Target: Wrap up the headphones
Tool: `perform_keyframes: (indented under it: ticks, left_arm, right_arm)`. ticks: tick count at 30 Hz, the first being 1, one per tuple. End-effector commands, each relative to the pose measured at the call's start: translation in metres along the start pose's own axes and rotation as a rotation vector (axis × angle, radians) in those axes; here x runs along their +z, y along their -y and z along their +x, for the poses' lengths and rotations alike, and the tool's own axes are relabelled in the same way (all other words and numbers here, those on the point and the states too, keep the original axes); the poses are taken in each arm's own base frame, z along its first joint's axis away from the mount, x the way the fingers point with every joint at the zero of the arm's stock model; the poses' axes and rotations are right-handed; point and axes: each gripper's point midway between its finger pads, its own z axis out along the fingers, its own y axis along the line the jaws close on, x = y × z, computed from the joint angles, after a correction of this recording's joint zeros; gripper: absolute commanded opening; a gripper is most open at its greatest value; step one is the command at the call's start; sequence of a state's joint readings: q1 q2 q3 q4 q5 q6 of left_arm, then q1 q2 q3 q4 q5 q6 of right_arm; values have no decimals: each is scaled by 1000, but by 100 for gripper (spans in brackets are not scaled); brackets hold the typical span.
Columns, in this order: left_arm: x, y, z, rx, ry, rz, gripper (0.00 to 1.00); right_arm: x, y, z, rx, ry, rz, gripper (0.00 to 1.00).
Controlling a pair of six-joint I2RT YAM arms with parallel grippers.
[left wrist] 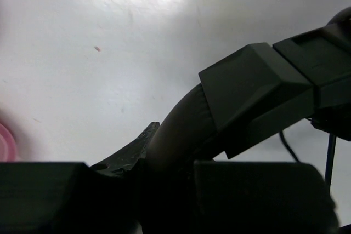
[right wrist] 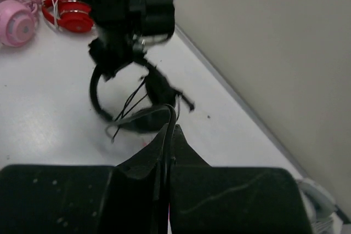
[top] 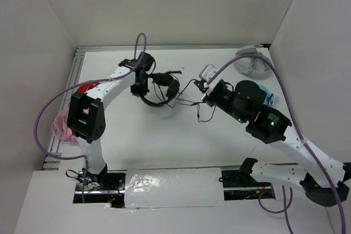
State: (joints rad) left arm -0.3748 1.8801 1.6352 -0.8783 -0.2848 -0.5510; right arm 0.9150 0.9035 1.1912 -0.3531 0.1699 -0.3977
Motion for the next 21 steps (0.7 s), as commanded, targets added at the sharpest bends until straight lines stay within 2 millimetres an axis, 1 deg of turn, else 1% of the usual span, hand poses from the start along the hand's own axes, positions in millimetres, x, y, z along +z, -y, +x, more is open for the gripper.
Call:
perform_keyframes:
  ticks: [1, 2, 3, 4, 5, 6, 7, 8, 9, 10, 11, 12, 13, 14, 15, 16, 17, 18, 19, 20, 21]
  left_arm:
    - [-24, 27, 12, 105, 50, 45, 0]
    - [-24, 32, 22, 154, 42, 61, 0]
    - [-27, 40, 29, 191, 45, 81, 0]
    - [-40, 56, 40, 256, 69, 127, 0]
    - [-40, 64, 51, 300, 80, 156, 0]
    - [-58, 83, 63, 352, 104, 229, 0]
    - [-60, 90, 74, 408, 115, 270, 0]
    - [-69, 103, 88, 463, 125, 311, 0]
    - [-82, 106, 93, 488, 149, 346, 0]
    - [-85, 109, 102, 512, 142, 361, 0]
    - [-93, 118, 117, 564, 141, 392, 0]
    - [-101, 123, 127, 603, 139, 416, 0]
    - [-105, 128, 138, 639, 127, 434, 0]
    - [-112, 136, 156, 697, 120, 454, 0]
    - [-115, 141, 168, 731, 113, 462, 0]
    - [-115, 142, 178, 760, 109, 461, 0]
    - [-120, 149, 196, 809, 102, 480, 0]
    - [-121, 150, 205, 830, 94, 484, 0]
    - [-123, 149, 207, 834, 100, 471, 0]
    - [-129, 150, 214, 834, 95, 475, 0]
    - [-133, 150, 215, 826, 92, 477, 0]
  right_arm:
    - [-11, 25, -63, -135, 161, 4, 0]
    - [-10, 33, -65, -149, 157, 23, 0]
    - [-7, 40, -72, -169, 163, 37, 0]
    - [-3, 45, -71, -177, 152, 49, 0]
    - [4, 55, -64, -189, 120, 70, 0]
    - [5, 59, -67, -202, 124, 68, 0]
    - [7, 72, -62, -210, 104, 97, 0]
    - [13, 76, -57, -220, 94, 92, 0]
    - [15, 81, -56, -218, 92, 96, 0]
    - [16, 90, -51, -221, 85, 92, 0]
    - [22, 93, -48, -221, 78, 80, 0]
    - [25, 96, -47, -217, 77, 74, 0]
    - [33, 94, -42, -208, 72, 35, 0]
    - [35, 104, -40, -205, 67, 47, 0]
    - [38, 106, -37, -205, 66, 40, 0]
    - [47, 105, -33, -189, 67, 23, 0]
    - [50, 114, -25, -172, 50, 41, 0]
    - [53, 118, -19, -154, 40, 46, 0]
    - [61, 121, -9, -111, 34, 43, 0]
    - [64, 132, -1, -69, 28, 68, 0]
    - [66, 137, 6, -67, 22, 75, 0]
